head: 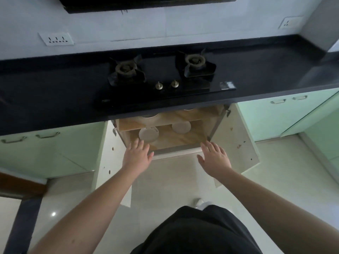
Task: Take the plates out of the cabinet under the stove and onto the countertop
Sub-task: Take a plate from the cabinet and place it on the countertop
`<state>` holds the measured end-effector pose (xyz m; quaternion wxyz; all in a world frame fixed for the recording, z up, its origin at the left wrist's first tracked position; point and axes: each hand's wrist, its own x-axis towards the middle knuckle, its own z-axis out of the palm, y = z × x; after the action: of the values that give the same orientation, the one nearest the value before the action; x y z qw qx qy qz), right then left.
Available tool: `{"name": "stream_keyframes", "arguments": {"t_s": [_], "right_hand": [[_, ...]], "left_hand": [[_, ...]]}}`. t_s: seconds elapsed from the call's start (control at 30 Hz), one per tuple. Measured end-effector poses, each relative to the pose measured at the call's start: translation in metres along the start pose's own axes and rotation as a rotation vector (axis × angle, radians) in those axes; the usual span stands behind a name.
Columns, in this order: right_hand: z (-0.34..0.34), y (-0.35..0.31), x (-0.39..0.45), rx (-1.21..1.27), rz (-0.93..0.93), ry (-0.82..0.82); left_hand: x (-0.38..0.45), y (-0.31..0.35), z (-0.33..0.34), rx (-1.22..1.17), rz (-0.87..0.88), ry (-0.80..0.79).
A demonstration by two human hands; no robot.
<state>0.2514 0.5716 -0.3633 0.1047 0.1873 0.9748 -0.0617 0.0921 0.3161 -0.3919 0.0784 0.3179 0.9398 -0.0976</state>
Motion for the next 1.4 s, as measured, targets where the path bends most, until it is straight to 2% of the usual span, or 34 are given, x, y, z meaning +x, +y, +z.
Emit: {"name": "stream_keyframes", "arguments": {"t_s": [0.4, 0.6, 0.77, 1.0, 1.2, 1.3, 1.4], "right_hand": [[0.011, 0.070, 0.072, 0.081, 0.030, -0.095], [0.014, 0.101, 0.142, 0.111, 0.009, -0.126], [0.034, 0.099, 0.211, 0.173, 0.009, -0.127], [0.084, 0.098, 0.293, 0.230, 0.045, -0.049], [0.127, 0.106, 0.355, 0.221, 0.062, 0.030], [0.144, 0.113, 0.383, 0.211, 0.019, 0.129], [0.162, 0.121, 0.406, 0.147, -0.020, 0.232]], "left_hand": [[0.078, 0.073, -0.020, -0.030, 0.048, -0.084], [0.135, 0.107, -0.030, -0.069, 0.030, -0.114], [0.178, 0.120, -0.010, -0.120, -0.001, -0.123], [0.242, 0.119, 0.046, -0.147, 0.015, -0.040], [0.305, 0.120, 0.089, -0.162, 0.073, 0.146], [0.339, 0.120, 0.107, -0.151, 0.136, 0.224], [0.370, 0.118, 0.126, -0.164, 0.126, 0.262]]}}
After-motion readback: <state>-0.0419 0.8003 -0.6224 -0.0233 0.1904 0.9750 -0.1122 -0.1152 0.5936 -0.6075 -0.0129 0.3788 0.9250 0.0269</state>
